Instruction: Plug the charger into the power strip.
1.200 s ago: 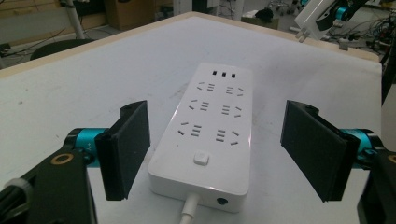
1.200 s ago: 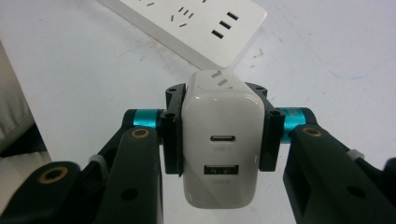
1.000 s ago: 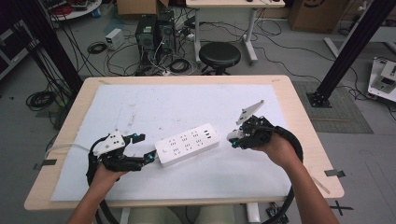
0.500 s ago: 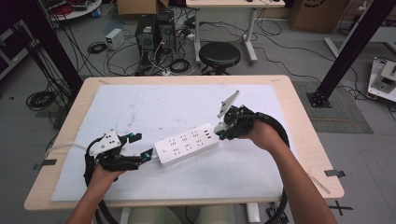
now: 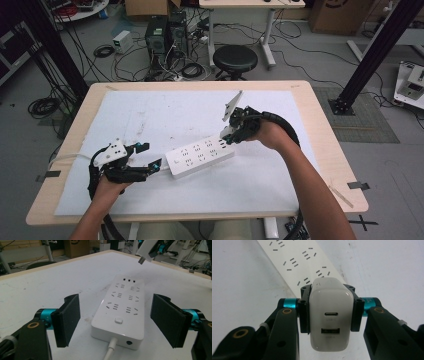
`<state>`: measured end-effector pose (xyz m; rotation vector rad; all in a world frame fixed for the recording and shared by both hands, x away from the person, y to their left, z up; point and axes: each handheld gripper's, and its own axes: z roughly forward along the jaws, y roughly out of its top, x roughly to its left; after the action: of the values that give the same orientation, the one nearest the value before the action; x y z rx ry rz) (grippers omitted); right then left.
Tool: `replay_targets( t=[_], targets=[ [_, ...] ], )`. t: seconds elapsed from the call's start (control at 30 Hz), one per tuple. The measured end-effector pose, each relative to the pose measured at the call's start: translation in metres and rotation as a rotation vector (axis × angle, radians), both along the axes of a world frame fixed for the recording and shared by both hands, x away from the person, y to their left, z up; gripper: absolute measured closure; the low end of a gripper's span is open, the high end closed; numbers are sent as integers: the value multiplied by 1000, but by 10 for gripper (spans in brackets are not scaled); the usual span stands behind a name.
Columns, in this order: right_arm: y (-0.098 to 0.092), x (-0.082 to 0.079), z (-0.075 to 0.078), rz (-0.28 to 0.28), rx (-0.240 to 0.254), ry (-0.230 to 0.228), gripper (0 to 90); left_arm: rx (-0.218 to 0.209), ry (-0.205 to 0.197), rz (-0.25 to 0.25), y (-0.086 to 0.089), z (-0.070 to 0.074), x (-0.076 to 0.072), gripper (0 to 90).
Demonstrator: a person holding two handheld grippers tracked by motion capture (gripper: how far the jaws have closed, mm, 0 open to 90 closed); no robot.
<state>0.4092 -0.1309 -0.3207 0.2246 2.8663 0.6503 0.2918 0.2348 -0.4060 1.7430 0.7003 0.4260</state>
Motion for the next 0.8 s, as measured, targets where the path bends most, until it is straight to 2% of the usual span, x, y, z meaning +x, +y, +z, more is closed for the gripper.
replay_targets(
  t=[0.2,0.4,0.43,0.6,0.8],
  targets=[
    [10,8,-4,75,-26,-24,629,-3,0,0,0,0,1,242],
    [26,12,-12,195,-63,-58,629,-8,-1,4,2,0,1,242],
    [26,12,-12,195,-63,-58,629,-8,-1,4,2,0,1,242],
    [40,19,-19,262,-109,-62,630,-10,1,5,5,-1,2,242],
    [49,25,-24,290,-138,-48,630,-9,8,8,8,-2,2,242]
  ],
)
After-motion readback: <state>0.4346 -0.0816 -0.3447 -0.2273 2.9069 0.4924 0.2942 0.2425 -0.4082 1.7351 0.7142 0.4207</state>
